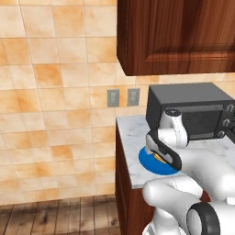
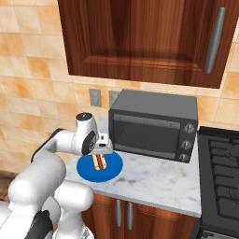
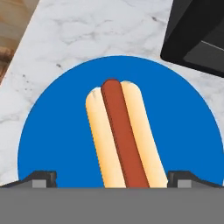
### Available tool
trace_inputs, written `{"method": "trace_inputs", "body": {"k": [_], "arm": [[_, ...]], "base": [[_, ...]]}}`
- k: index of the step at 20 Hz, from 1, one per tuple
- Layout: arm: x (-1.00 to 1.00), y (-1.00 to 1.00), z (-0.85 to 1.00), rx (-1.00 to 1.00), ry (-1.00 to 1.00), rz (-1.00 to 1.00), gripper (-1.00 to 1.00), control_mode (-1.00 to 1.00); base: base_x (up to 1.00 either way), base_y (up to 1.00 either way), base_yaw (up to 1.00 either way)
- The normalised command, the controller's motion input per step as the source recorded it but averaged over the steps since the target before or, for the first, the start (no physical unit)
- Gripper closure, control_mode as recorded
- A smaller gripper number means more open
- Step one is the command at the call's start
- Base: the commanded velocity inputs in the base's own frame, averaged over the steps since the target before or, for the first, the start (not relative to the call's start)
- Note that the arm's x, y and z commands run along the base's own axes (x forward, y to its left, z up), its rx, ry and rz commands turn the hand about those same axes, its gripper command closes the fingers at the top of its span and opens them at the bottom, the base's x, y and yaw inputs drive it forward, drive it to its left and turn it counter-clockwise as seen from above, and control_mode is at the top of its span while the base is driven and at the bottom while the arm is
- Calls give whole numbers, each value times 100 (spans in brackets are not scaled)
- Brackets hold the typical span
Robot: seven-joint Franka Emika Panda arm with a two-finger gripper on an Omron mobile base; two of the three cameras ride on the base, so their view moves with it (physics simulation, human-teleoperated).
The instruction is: Place the cold items (bell pepper and pear) from the fridge in one tupperware on the dining counter. Place the warm items (kebab skewer and hot dog) in the stove area in another tupperware.
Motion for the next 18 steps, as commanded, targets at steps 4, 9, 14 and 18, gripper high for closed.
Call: {"method": "trace_inputs", "body": {"k": [4, 9, 14, 18], "arm": [[51, -3, -43, 0, 26, 0, -100, -100], [14, -11, -46, 0, 12, 0, -100, -100], [-43, -5, -29, 0, -2, 1, -100, -100], [-36, 0, -7, 0, -2, 0, -100, -100]], "base": [[0, 0, 0], [0, 0, 0], [0, 0, 0], [0, 0, 0]]}}
